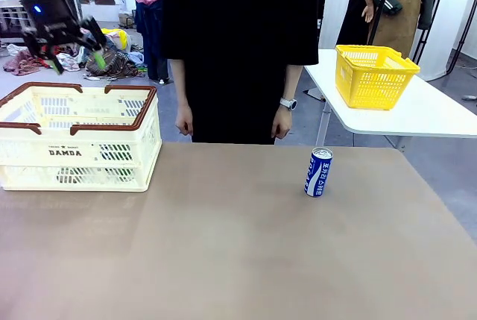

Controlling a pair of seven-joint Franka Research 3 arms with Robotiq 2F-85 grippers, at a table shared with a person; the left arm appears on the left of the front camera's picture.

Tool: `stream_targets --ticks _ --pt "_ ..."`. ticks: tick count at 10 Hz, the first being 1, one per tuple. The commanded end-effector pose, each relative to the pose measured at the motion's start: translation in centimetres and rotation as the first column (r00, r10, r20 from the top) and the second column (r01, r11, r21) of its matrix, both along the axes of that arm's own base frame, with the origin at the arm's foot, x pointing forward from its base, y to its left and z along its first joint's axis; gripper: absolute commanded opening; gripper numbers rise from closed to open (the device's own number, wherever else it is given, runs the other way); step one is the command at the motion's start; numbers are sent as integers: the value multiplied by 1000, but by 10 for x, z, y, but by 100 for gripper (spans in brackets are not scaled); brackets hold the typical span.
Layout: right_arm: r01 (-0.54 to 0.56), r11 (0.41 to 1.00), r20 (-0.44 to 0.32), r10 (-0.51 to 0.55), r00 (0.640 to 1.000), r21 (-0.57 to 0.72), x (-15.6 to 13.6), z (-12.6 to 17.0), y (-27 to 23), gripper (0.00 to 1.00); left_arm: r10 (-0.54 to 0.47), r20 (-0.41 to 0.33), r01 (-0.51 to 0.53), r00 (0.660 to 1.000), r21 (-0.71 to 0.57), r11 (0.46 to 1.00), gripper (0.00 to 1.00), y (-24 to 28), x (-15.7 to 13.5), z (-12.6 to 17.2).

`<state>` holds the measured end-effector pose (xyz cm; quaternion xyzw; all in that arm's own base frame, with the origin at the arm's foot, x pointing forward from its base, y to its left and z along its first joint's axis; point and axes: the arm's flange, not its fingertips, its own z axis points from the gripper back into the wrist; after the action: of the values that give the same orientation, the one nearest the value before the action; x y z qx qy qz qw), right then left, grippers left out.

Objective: Place the drinks into the Shopping basket.
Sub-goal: Pick up one drink and place it into the Shopping basket.

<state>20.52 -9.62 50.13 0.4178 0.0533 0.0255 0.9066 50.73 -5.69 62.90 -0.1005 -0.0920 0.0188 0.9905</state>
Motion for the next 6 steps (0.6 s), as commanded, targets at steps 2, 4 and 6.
stream_targets --ticks 2,4,6 --pt "-7 1000 11 7 1000 9 1 2 0 100 -190 -40 184 981 -118 976 100 24 -102 7" --pt "-7 1000 11 7 1000 9 1 2 0 100 -272 -25 259 962 -237 936 100 58 -170 -18" --pt "-7 1000 11 7 1000 9 1 2 0 100 -253 57 256 966 -363 896 100 87 -223 -73"
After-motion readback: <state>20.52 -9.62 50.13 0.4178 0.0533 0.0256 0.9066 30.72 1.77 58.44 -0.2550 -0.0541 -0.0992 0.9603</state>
